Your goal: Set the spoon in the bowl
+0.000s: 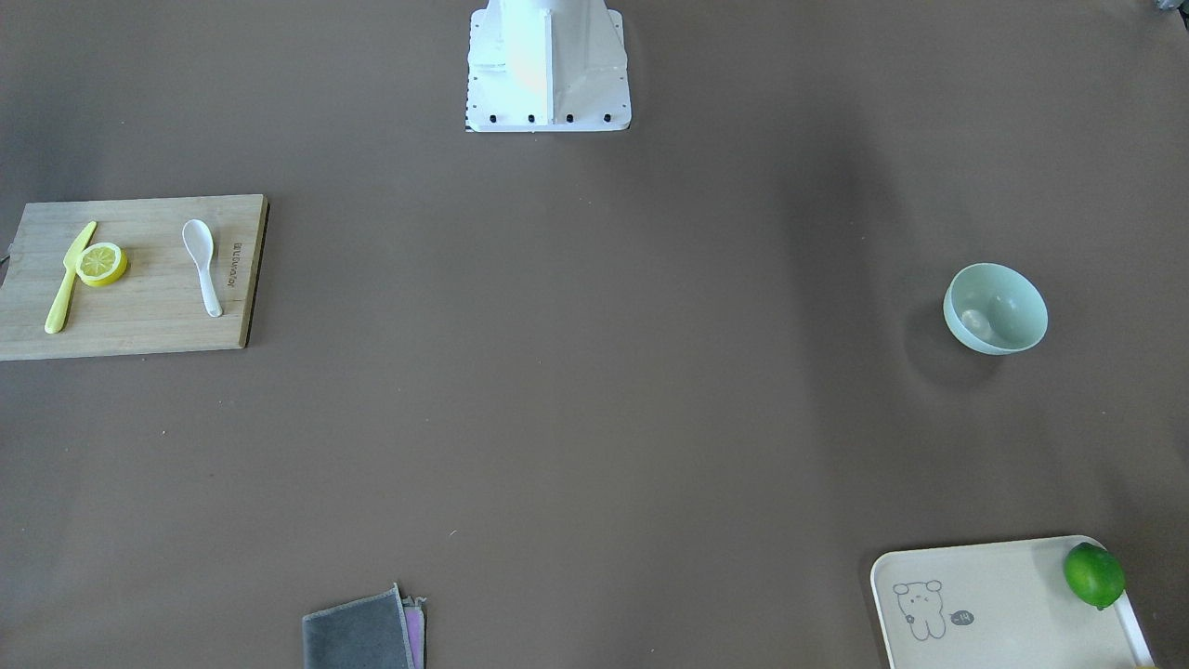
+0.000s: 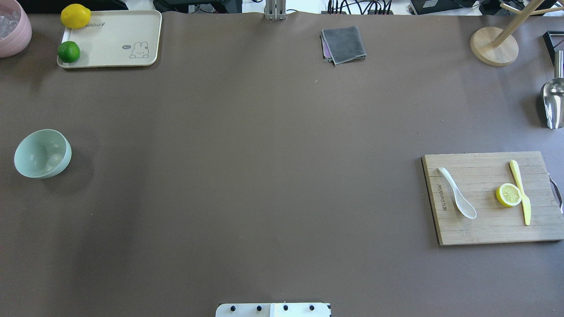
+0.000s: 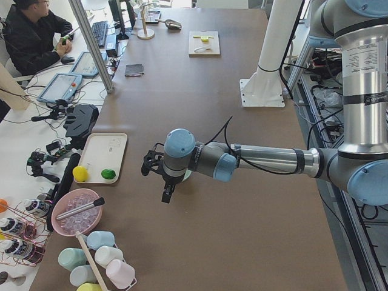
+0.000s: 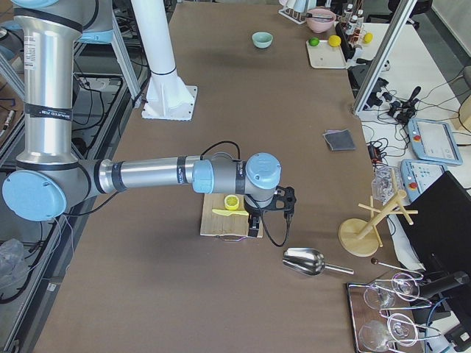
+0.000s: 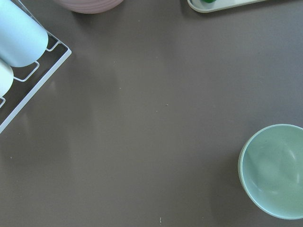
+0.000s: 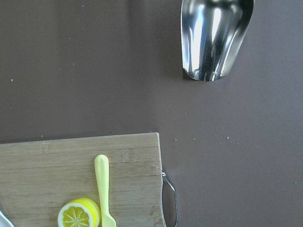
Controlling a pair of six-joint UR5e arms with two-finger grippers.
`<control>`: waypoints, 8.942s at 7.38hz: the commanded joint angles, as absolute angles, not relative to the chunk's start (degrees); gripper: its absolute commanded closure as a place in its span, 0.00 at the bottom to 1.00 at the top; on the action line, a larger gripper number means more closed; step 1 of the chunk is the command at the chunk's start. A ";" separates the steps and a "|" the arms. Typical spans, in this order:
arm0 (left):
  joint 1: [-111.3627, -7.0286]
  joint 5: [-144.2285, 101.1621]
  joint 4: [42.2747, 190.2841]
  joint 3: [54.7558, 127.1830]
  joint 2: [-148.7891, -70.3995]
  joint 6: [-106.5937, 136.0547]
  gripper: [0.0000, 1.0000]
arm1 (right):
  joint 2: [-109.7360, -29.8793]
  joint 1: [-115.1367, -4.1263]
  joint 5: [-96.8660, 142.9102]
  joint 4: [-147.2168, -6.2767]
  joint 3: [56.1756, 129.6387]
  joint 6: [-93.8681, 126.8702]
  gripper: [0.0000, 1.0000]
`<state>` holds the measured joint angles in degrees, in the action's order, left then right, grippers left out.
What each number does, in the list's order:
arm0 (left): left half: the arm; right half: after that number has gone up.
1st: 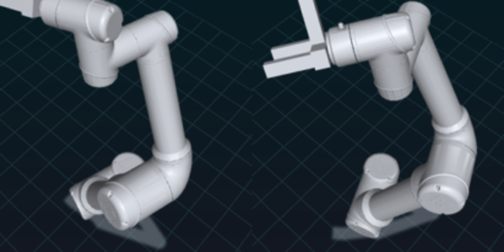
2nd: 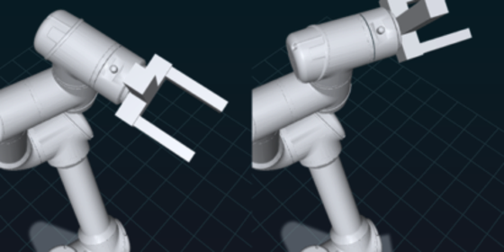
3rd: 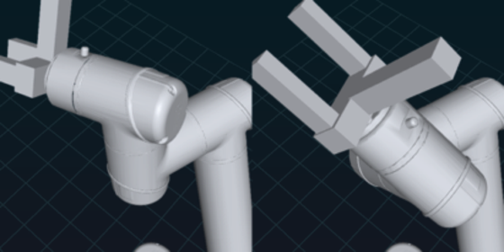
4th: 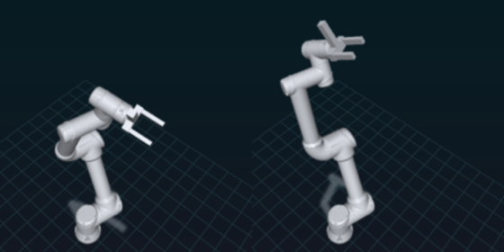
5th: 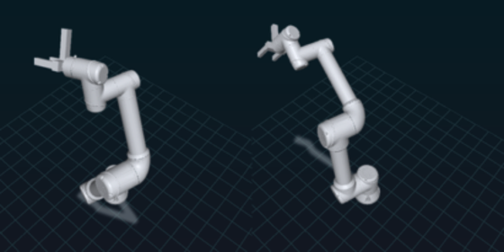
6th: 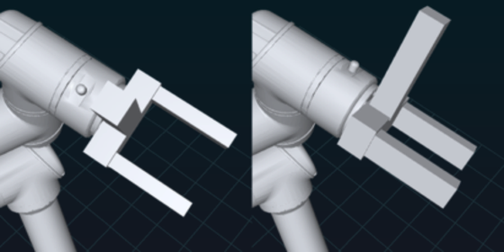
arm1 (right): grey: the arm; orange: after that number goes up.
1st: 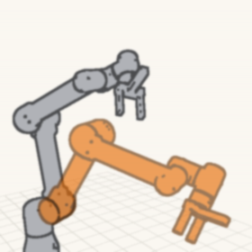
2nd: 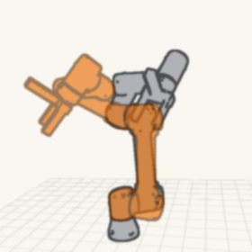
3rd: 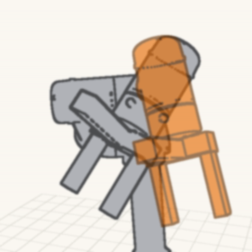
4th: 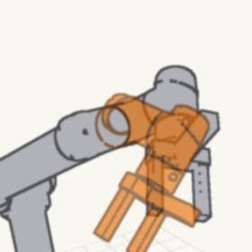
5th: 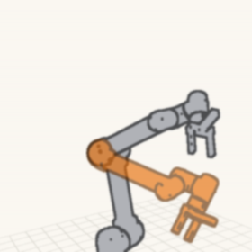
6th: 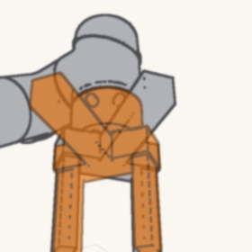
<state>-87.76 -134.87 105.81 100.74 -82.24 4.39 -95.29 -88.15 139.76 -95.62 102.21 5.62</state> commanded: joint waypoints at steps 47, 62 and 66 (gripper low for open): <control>-45.55 -126.70 113.11 95.87 -117.11 72.86 1.00 | -85.69 -61.09 132.63 -78.41 103.80 36.47 0.00; -32.95 -109.34 107.75 98.24 -126.14 76.13 0.02 | -86.40 -51.35 129.75 -75.85 104.59 37.88 0.00; -34.89 -108.90 107.75 104.59 -119.79 63.28 0.02 | -87.89 -46.76 124.98 -75.85 104.50 37.09 0.06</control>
<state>-34.68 -108.99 107.76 104.18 -120.25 64.48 -87.27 -47.13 125.45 -75.87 104.46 37.34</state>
